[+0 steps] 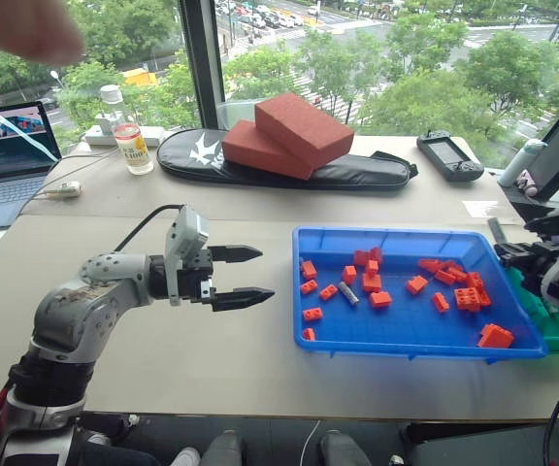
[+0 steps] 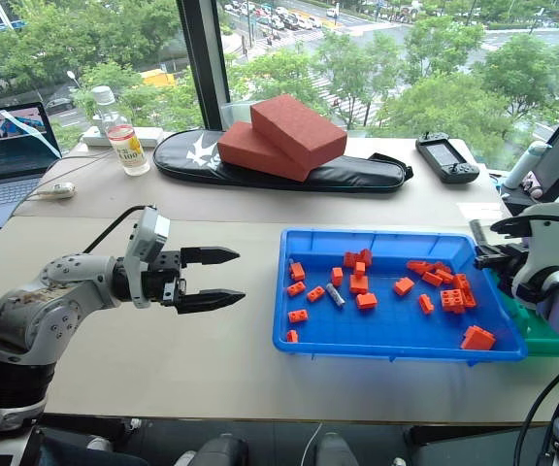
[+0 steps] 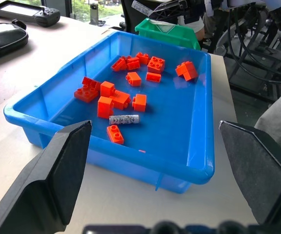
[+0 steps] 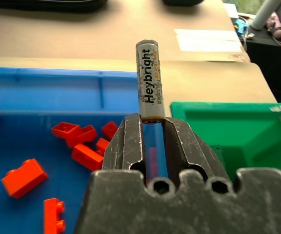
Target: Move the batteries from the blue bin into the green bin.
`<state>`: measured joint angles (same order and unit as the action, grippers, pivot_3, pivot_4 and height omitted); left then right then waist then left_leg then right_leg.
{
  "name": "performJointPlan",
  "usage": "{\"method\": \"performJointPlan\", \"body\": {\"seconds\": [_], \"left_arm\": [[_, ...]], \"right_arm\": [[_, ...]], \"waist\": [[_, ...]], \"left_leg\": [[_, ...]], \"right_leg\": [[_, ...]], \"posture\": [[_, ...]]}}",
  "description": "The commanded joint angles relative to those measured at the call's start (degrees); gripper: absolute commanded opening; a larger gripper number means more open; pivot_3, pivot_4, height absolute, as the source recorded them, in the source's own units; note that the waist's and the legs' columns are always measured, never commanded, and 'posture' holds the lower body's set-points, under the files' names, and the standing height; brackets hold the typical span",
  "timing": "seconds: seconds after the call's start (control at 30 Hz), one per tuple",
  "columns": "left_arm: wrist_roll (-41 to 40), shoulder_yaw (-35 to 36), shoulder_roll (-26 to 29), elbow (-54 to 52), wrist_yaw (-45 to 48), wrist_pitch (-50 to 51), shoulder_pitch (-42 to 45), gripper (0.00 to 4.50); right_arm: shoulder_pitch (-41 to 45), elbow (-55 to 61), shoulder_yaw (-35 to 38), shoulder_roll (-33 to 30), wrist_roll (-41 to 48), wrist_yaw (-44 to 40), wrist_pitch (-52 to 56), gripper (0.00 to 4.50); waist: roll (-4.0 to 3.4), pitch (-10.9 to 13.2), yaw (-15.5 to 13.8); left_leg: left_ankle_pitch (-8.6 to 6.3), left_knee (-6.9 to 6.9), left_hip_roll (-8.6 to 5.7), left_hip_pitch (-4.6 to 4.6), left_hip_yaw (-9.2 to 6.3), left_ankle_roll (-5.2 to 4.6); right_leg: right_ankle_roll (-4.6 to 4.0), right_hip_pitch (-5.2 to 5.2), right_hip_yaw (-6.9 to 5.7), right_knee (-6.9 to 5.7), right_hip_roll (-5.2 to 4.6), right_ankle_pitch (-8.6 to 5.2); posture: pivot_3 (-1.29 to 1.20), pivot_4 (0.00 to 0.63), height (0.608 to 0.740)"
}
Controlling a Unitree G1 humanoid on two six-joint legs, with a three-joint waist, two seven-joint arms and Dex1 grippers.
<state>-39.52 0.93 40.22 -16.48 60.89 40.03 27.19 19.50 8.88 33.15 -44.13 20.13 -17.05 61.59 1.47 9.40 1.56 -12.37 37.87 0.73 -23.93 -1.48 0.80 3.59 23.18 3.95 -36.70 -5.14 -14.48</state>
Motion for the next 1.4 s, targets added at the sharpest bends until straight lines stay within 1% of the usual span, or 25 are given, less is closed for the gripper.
{"method": "performJointPlan", "body": {"seconds": [0.03, 0.17, 0.23, 0.27, 0.3, 0.33, 0.37, 0.4, 0.47, 0.5, 0.57, 0.63, 0.7, 0.77, 0.83, 0.93, 1.03, 1.2, 1.27, 1.4], "left_arm": [[0.06, 0.07, 0.15, -0.38, 0.5, -0.87, 1.17, 4.5], [0.29, -0.1, 0.12, -0.2, 0.6, -0.97, 1.22, 4.5], [0.29, -0.09, 0.12, -0.29, 0.63, -0.92, 1.19, 4.5], [0.3, -0.08, 0.1, -0.3, 0.62, -0.93, 1.18, 4.5], [0.27, -0.02, 0.1, -0.28, 0.63, -0.92, 1.21, 4.5], [0.27, 0.02, 0.1, -0.25, 0.63, -0.9, 1.22, 4.5], [0.26, 0.04, 0.1, -0.22, 0.64, -0.9, 1.23, 4.5], [0.3, 0.04, 0.13, -0.21, 0.64, -0.88, 1.22, 4.5], [0.33, 0.02, 0.16, -0.2, 0.66, -0.88, 1.21, 4.5], [0.34, 0.02, 0.17, -0.18, 0.69, -0.88, 1.21, 4.5], [0.36, 0.03, 0.16, -0.13, 0.72, -0.92, 1.22, 4.5], [0.37, 0.02, 0.15, -0.1, 0.76, -0.93, 1.22, 4.5], [0.38, 0.01, 0.17, -0.12, 0.81, -0.94, 1.25, 4.5], [0.44, -0.01, 0.22, -0.07, 0.87, -1.01, 1.31, 4.5], [0.35, 0.04, 0.31, -0.1, 0.93, -0.93, 1.41, 4.5], [0.43, -0.07, 0.38, -0.11, 1.02, -0.98, 1.45, 4.5], [0.34, -0.05, 0.43, -0.39, 1.04, -0.96, 1.23, 4.5], [0.31, -0.01, 0.41, -0.59, 0.9, -0.93, 1.12, 4.5], [0.15, 0.14, 0.46, -0.95, 0.78, -0.84, 0.88, 4.5], [-0.09, 0.4, 0.6, -1.41, 0.59, -0.61, 0.56, 4.5]], "right_arm": [[-0.45, -2.67, 4.59, -0.48, -4.16, 5.6, -3.04, 0.24], [-1.07, -3.4, 4.57, 0.04, -5.04, 6.95, -3.61, 0.24], [-1.45, -3.05, 4.42, 0.36, -4.88, 6.82, -3.66, 1.24], [-1.54, -2.91, 4.4, 0.37, -5.0, 6.93, -3.73, 1.44], [-1.46, -2.8, 4.48, 0.44, -4.79, 6.75, -3.67, 1.82], [-1.29, -2.67, 4.37, 0.31, -4.81, 6.68, -3.81, 2.07], [-1.16, -2.56, 4.29, 0.22, -4.83, 6.61, -3.91, 2.54], [-0.45, -2.2, 4.13, 0.03, -4.65, 6.35, -4.79, 2.77], [0.88, -0.71, 3.37, -0.05, -3.53, 4.88, -6.5, 3.49], [1.44, 0.18, 2.88, 0.03, -2.79, 3.9, -7.22, 3.49], [1.44, 6.19, -1.69, 0.41, 1.79, -2.18, -6.55, 3.49], [0.02, 11.73, -6.19, 0.36, 5.66, -7.28, -4.59, 3.49], [-3.43, 19.77, -12.86, -0.16, 10.33, -12.81, -2.79, 3.49], [-4.23, 24.22, -16.81, 0.34, 14.53, -14.96, 0.42, 3.49], [-2.31, 26.06, -20.83, 1.51, 16.6, -14.47, 3.33, 3.49], [0.57, 26.89, -25.65, 1.68, 16.36, -13.43, 4.76, 3.49], [4.33, 24.64, -30.39, 2.89, 14.22, -10.54, 6.91, 3.49], [7.87, 19.89, -37.53, 5.57, 10.18, -6.53, 8.83, 3.49], [8.32, 17.88, -39.1, 5.33, 8.05, -5.61, 8.41, 3.49], [8.77, 15.99, -38.64, 5.81, 7.01, -5.41, 7.94, 3.49]], "waist": [[0.0, 0.0, -0.04], [0.0, 0.0, 0.1], [-0.01, -0.01, 0.36], [-0.01, -0.01, 0.48], [-0.01, -0.01, 0.56], [-0.01, -0.01, 0.63], [-0.01, -0.01, 0.65], [-0.01, -0.01, 0.66], [-0.01, 0.0, 0.74], [-0.01, 0.0, 0.81], [-0.02, 0.0, 1.04], [-0.02, 0.0, 1.3], [-0.02, 0.0, 1.09], [-0.01, 0.0, 0.84], [0.0, 0.01, 0.56], [0.0, 0.01, 0.43], [0.0, 0.01, 0.49], [0.0, 0.01, 0.7], [0.0, 0.01, 0.69], [0.0, 0.01, 0.48]], "left_leg": [[0.0, 0.0, 0.0, 0.0, 0.0, 0.0], [0.0, 0.0, -0.01, 0.0, 0.02, 0.0], [0.0, 0.0, 0.0, 0.0, 0.01, 0.0], [0.0, 0.0, 0.01, 0.01, 0.01, 0.0], [0.0, 0.0, 0.01, 0.01, 0.0, 0.0], [0.0, 0.0, 0.0, 0.01, 0.0, 0.0], [0.0, 0.0, 0.0, 0.01, 0.01, 0.0], [0.0, 0.0, 0.01, 0.01, 0.0, 0.0], [0.0, 0.0, 0.01, 0.01, 0.0, 0.0], [0.0, 0.0, 0.01, 0.01, 0.01, 0.0], [0.0, 0.0, 0.01, 0.01, 0.0, 0.0], [0.0, -0.03, 0.1, 0.06, -0.01, 0.0], [0.0, -0.04, 0.12, 0.06, -0.04, 0.0], [0.0, -0.04, 0.11, 0.06, -0.08, 0.0], [0.0, -0.03, 0.06, 0.0, -0.08, 0.0], [0.0, 0.0, -0.01, -0.02, -0.06, 0.0], [0.0, 0.0, 0.02, -0.01, -0.08, 0.0], [0.0, 0.0, 0.03, -0.01, -0.08, 0.0], [0.0, 0.0, 0.02, -0.01, -0.08, 0.0], [0.0, 0.0, 0.0, -0.03, -0.08, 0.0]], "right_leg": [[0.0, 0.0, 0.0, 0.0, -0.01, 0.0], [0.0, 0.0, 0.01, 0.01, -0.01, 0.0], [0.0, 0.0, 0.02, 0.0, 0.01, 0.0], [0.0, 0.0, 0.02, 0.0, 0.02, 0.0], [0.0, 0.0, 0.02, 0.0, 0.01, 0.0], [0.0, 0.0, 0.02, 0.0, 0.01, 0.0], [0.0, 0.0, 0.02, 0.0, 0.01, 0.0], [0.0, -0.01, 0.02, 0.0, 0.01, 0.0], [0.0, 0.0, 0.02, 0.0, 0.01, 0.0], [0.0, 0.0, 0.02, 0.0, 0.01, 0.0], [0.0, 0.0, 0.02, 0.0, 0.02, 0.0], [-0.01, -0.01, 0.02, -0.01, 0.1, 0.0], [-0.01, -0.02, 0.02, -0.01, 0.13, 0.0], [-0.01, -0.05, 0.0, -0.01, 0.13, -0.01], [-0.01, -0.04, -0.01, 0.02, 0.06, -0.01], [0.0, -0.03, -0.01, 0.02, -0.01, -0.01], [0.0, -0.01, -0.02, 0.01, 0.02, -0.01], [-0.01, 0.02, -0.03, -0.02, 0.04, -0.01], [-0.01, 0.03, -0.02, -0.03, 0.04, -0.01], [-0.01, 0.03, -0.02, -0.02, 0.0, -0.01]], "posture": [[0.0, 0.15, 0.74], [0.0, 0.15, 0.74], [0.0, 0.15, 0.74], [0.0, 0.15, 0.74], [0.0, 0.15, 0.74], [0.0, 0.15, 0.74], [0.0, 0.15, 0.74], [0.0, 0.15, 0.74], [0.0, 0.15, 0.74], [0.0, 0.15, 0.74], [0.0, 0.15, 0.74], [0.0, 0.15, 0.74], [0.0, 0.15, 0.74], [0.0, 0.15, 0.74], [0.0, 0.15, 0.74], [0.0, 0.15, 0.74], [0.0, 0.15, 0.74], [0.0, 0.15, 0.74], [0.0, 0.15, 0.74], [0.0, 0.15, 0.74]]}}
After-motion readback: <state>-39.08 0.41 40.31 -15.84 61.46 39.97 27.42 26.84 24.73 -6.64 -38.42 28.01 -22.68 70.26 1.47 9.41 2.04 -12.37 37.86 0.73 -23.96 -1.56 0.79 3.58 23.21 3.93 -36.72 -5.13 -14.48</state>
